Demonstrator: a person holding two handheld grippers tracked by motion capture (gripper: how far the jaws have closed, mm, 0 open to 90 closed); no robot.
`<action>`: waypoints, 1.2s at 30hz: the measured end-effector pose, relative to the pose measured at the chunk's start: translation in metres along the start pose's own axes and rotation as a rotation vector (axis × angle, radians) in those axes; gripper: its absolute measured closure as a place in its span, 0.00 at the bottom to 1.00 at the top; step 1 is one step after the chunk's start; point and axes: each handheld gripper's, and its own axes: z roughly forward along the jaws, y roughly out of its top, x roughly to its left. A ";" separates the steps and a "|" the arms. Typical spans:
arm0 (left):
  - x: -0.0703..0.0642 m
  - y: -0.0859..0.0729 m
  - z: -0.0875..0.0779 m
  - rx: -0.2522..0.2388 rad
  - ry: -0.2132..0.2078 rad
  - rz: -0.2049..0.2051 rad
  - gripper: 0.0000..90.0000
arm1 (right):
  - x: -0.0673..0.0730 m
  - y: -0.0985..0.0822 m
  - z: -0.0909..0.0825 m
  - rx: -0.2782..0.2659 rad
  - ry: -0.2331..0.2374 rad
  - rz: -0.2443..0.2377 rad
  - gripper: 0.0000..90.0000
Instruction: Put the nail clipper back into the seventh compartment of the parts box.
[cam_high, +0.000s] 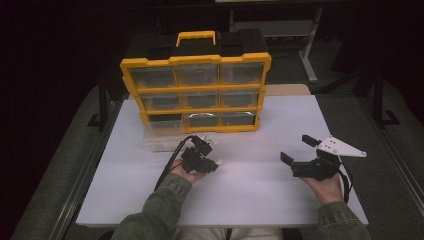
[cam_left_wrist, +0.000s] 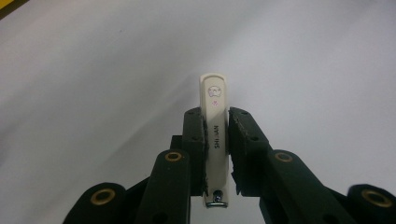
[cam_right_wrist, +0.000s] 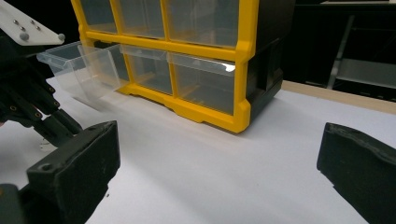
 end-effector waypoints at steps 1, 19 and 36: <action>0.000 0.000 0.000 0.000 0.000 0.000 0.86 | 0.000 0.000 0.000 0.000 0.000 0.000 0.00; 0.009 0.002 -0.025 -0.052 -0.005 -0.013 0.86 | 0.000 -0.001 0.000 0.003 0.003 -0.001 0.00; 0.009 0.010 -0.044 -0.047 -0.005 0.017 0.86 | 0.000 -0.001 0.000 0.005 -0.002 0.000 0.00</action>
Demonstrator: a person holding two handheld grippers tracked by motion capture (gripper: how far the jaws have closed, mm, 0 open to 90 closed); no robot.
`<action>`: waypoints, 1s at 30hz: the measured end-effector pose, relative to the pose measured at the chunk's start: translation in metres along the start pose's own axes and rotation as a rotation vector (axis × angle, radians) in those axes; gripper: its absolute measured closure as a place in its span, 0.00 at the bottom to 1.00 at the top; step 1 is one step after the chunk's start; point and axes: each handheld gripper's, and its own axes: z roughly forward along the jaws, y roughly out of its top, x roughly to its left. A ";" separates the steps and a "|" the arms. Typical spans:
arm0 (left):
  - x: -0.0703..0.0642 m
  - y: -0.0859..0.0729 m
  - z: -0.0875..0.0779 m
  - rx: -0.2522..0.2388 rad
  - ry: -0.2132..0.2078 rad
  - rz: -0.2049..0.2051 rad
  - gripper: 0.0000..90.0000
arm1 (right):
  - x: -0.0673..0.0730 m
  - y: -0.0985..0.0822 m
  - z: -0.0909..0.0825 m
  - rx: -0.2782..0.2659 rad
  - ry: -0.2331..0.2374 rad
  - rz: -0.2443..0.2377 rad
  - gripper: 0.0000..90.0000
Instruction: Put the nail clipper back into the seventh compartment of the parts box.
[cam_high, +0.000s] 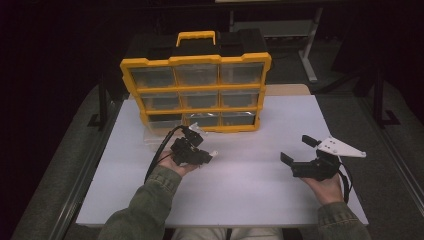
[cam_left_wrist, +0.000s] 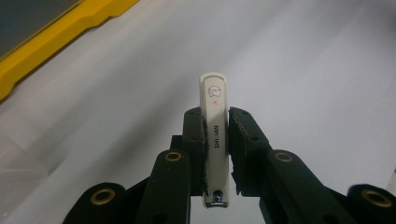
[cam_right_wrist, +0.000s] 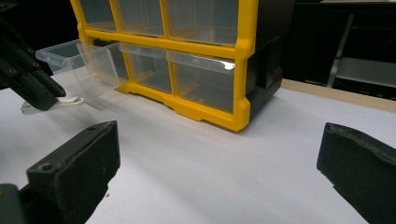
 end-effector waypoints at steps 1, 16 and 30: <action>0.001 0.001 -0.002 0.001 0.003 0.003 0.86 | 0.000 0.000 0.000 -0.001 -0.001 0.000 0.00; 0.010 0.006 -0.026 -0.018 0.027 0.014 0.86 | -0.001 0.000 0.000 -0.005 -0.007 0.003 0.00; 0.018 0.014 -0.045 -0.037 0.043 0.017 0.86 | -0.001 -0.001 0.000 0.000 -0.004 0.001 0.00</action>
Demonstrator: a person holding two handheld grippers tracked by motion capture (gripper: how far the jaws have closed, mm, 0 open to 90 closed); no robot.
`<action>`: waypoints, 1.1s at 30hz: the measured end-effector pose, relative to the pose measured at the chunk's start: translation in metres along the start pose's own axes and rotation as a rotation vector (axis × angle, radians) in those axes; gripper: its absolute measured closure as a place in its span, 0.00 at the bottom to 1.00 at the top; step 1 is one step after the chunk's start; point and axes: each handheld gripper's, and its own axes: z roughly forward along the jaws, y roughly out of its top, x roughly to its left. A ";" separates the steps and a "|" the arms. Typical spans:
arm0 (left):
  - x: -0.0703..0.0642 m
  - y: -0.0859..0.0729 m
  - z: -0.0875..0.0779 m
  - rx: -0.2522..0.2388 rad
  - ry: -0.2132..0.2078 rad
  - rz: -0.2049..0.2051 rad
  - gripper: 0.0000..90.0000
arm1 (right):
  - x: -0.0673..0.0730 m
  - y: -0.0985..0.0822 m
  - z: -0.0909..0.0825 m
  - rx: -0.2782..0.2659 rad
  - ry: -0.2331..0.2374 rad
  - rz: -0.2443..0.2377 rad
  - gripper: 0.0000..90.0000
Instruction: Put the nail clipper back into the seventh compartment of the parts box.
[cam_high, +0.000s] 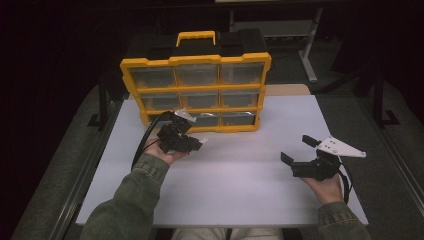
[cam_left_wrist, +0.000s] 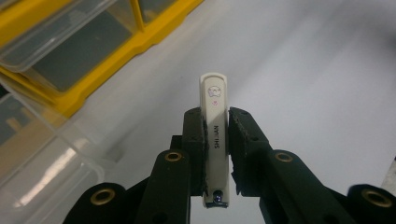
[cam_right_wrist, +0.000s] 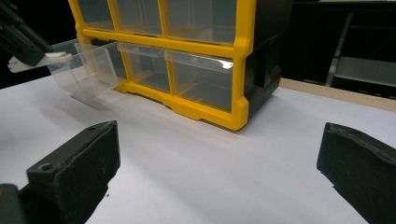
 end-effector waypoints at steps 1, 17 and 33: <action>0.001 0.001 -0.001 -0.003 0.000 -0.004 0.86 | 0.000 0.000 0.000 0.001 0.000 0.002 0.00; 0.025 0.003 -0.011 -0.006 0.026 -0.044 0.86 | 0.000 -0.001 0.000 0.005 0.001 0.002 0.00; 0.048 -0.002 -0.022 -0.034 0.057 -0.100 0.86 | 0.000 -0.001 0.001 0.008 0.001 0.001 0.00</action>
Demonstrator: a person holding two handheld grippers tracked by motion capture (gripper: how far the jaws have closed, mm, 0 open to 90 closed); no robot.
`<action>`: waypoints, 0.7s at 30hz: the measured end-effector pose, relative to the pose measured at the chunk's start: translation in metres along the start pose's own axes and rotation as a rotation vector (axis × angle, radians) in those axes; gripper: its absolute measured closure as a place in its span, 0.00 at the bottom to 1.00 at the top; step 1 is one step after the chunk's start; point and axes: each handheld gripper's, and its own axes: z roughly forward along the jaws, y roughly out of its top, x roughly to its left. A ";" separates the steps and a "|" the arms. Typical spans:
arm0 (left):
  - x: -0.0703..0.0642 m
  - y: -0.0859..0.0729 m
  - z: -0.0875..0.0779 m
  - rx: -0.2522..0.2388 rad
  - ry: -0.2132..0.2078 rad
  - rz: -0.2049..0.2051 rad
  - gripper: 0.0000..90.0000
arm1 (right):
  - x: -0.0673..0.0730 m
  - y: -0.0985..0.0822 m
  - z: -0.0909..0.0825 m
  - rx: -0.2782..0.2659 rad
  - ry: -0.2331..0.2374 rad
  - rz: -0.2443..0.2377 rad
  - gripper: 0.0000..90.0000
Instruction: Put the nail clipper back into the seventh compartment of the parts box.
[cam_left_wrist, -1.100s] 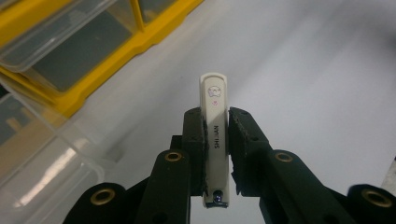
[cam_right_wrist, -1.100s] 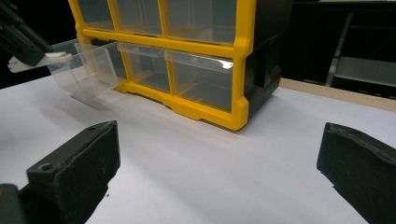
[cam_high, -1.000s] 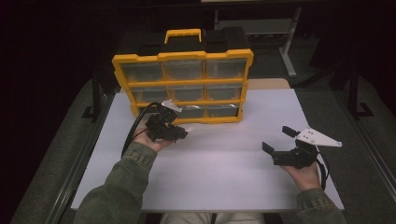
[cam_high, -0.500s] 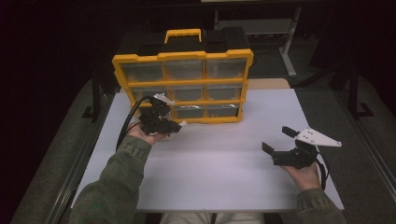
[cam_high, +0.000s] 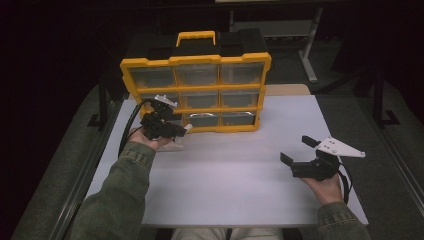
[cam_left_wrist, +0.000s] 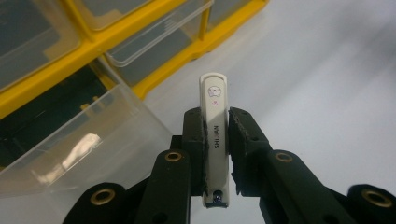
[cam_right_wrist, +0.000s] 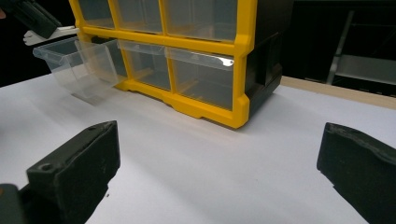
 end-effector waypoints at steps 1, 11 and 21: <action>0.001 0.000 -0.001 -0.005 0.000 -0.007 0.86 | 0.000 0.000 0.000 0.001 0.000 0.000 0.00; 0.013 0.002 -0.010 -0.027 0.028 -0.028 0.86 | -0.001 0.000 -0.001 -0.006 -0.006 0.008 0.00; 0.028 0.000 -0.016 -0.050 0.058 -0.060 0.86 | -0.001 0.000 -0.001 -0.003 -0.006 0.004 0.00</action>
